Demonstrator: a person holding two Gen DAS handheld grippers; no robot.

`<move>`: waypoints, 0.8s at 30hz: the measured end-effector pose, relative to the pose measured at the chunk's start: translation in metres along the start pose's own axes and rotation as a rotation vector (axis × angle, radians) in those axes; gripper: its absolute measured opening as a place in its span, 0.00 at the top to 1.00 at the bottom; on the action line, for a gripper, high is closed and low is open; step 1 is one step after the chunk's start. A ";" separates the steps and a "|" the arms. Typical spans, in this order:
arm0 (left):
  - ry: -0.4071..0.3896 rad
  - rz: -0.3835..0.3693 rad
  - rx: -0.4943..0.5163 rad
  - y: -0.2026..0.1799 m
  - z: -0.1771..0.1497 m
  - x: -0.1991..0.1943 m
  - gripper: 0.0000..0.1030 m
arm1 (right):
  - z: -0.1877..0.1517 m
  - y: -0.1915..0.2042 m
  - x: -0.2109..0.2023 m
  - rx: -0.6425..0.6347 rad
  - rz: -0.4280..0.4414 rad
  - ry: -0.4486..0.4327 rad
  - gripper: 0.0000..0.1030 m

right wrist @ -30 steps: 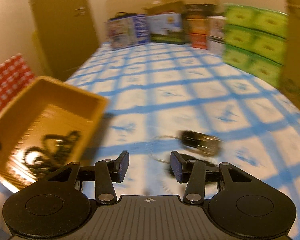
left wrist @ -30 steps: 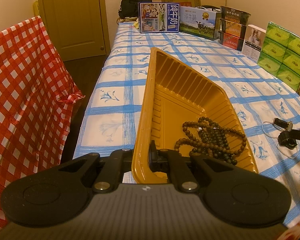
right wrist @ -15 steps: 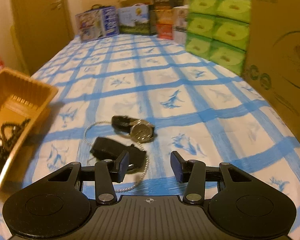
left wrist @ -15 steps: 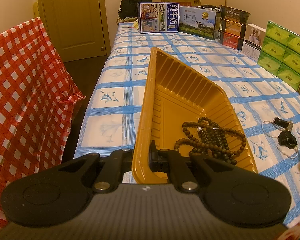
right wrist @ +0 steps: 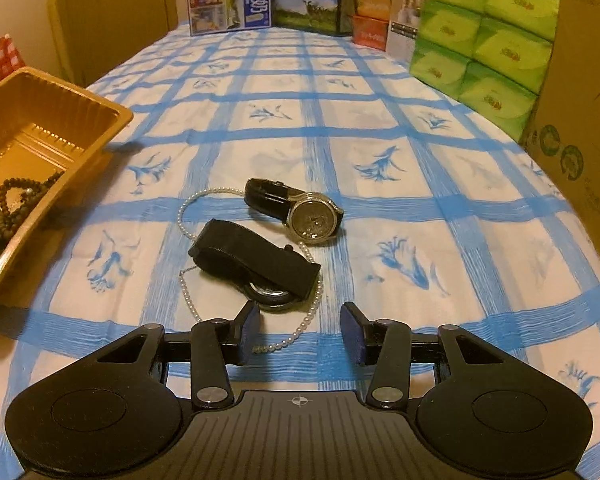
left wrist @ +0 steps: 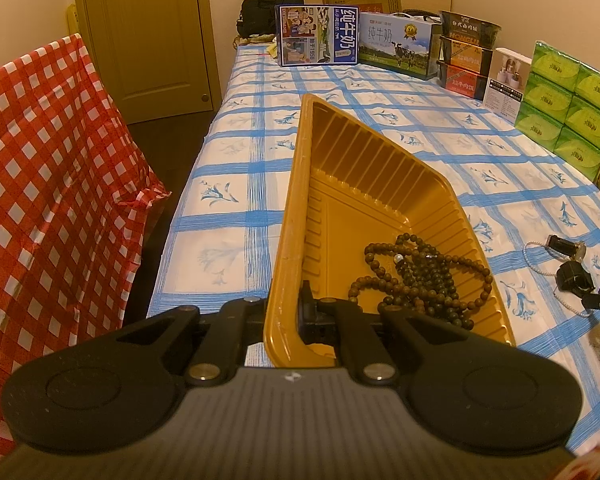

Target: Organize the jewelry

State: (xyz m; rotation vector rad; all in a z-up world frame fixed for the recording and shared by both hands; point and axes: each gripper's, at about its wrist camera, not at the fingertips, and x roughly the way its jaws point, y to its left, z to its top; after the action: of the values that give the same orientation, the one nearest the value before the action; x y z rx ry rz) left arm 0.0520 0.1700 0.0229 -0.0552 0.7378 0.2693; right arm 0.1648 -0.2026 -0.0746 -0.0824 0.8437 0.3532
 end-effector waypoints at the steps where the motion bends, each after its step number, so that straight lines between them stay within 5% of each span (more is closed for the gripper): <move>1: 0.000 0.000 0.000 0.000 0.000 0.000 0.95 | 0.000 0.000 0.000 0.004 -0.002 -0.003 0.57; 9: 0.000 0.000 0.001 0.000 0.000 0.000 0.95 | 0.000 0.001 -0.002 -0.008 -0.043 0.007 0.99; 24: -0.001 0.000 0.001 -0.001 0.000 0.000 0.95 | 0.044 0.011 -0.069 -0.044 -0.024 -0.204 0.99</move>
State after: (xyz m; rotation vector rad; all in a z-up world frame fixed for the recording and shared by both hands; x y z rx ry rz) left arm 0.0520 0.1692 0.0228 -0.0543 0.7369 0.2691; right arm 0.1507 -0.2022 0.0063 -0.0958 0.6324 0.3510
